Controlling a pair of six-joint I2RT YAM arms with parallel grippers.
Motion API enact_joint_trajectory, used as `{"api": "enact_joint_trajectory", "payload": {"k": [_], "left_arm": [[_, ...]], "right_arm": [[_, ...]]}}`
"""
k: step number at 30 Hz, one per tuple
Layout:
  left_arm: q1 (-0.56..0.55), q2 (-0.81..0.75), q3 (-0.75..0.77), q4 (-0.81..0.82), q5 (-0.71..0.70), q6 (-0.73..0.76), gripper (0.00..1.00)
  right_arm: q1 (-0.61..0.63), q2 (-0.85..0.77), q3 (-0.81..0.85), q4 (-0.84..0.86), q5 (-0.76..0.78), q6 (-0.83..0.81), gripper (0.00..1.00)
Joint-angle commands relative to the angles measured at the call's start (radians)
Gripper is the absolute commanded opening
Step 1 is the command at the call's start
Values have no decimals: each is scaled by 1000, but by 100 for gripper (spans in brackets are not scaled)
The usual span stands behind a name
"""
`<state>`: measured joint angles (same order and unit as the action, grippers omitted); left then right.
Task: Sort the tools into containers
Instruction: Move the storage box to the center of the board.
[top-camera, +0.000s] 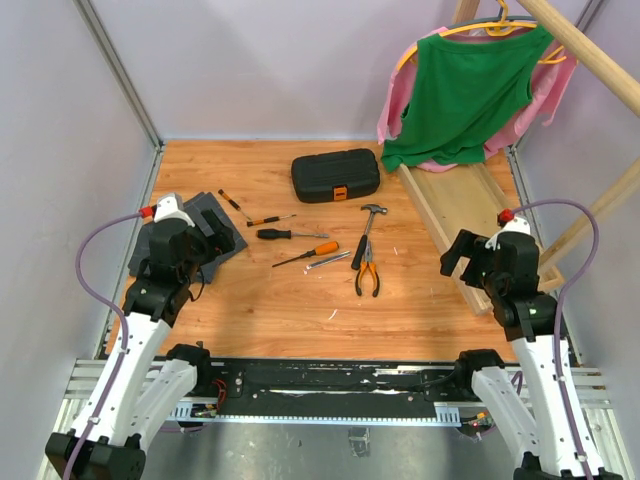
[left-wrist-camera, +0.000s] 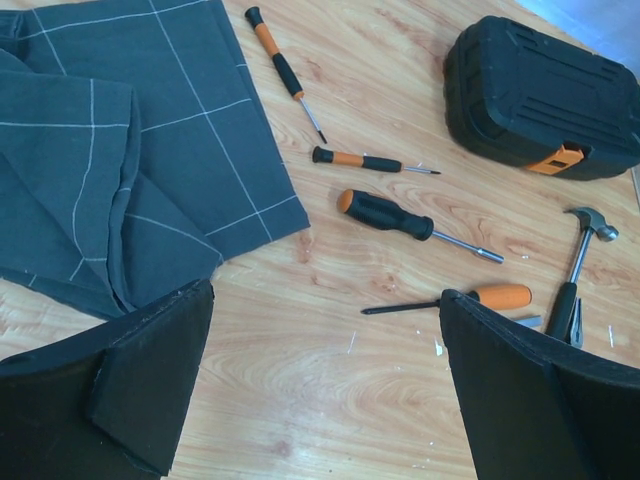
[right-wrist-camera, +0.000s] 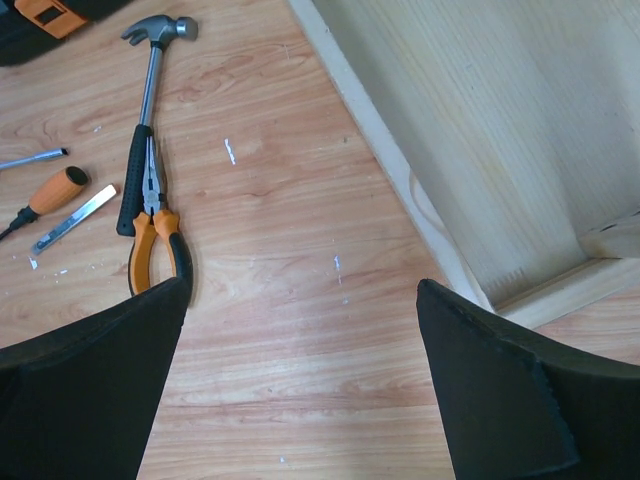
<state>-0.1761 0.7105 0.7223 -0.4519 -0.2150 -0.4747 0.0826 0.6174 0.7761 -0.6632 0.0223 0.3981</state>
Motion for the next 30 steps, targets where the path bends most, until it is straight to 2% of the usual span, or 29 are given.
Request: {"api": "enact_joint_trajectory", "payload": {"k": [1, 11, 16, 20, 24, 30], "left_arm": [[13, -5, 28, -9, -10, 12, 99], [16, -10, 20, 1, -16, 8, 99], [16, 21, 16, 17, 33, 17, 99], [17, 44, 17, 23, 62, 21, 99], [17, 32, 15, 30, 78, 22, 99], [17, 10, 8, 35, 70, 21, 99]], "right_arm": [[-25, 26, -1, -15, -38, -11, 98], [-20, 116, -42, 27, -133, -4, 99], [25, 152, -73, 37, -107, 3, 98], [107, 166, -100, 57, -76, 48, 99], [248, 182, -109, 80, 11, 113, 98], [384, 288, -77, 151, 88, 162, 98]]}}
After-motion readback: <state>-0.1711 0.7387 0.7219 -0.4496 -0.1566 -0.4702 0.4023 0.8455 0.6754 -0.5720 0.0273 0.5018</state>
